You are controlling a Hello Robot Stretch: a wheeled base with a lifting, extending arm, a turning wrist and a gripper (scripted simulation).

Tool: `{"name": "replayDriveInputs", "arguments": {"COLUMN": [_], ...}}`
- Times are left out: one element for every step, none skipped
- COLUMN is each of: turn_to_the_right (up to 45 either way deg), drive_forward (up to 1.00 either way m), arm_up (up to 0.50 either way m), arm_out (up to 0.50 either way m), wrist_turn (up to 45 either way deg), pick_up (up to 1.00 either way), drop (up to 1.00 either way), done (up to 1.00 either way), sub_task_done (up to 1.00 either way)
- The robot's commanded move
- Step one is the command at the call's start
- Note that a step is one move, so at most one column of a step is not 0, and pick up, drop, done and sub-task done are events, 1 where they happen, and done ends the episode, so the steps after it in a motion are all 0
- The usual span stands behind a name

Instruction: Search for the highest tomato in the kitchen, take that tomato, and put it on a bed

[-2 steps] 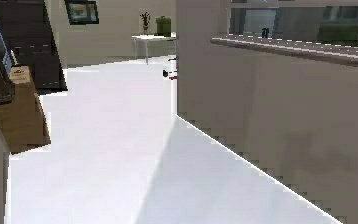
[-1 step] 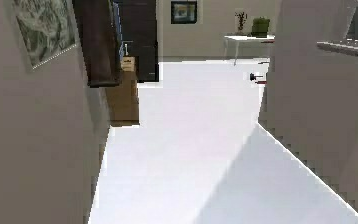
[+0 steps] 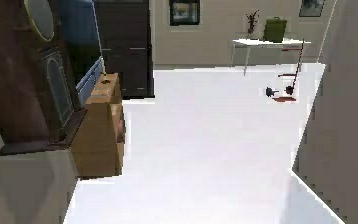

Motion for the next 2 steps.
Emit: {"name": "replayDriveInputs", "arguments": {"turn_to_the_right": [0.0,0.0], "drive_forward": [1.0,1.0], "arm_up": [0.0,0.0], "arm_out": [0.0,0.0], "wrist_turn": [0.0,0.0], "pick_up": [0.0,0.0], "drop": [0.0,0.0], "done": [0.0,0.0], "sub_task_done": [0.0,0.0]}}
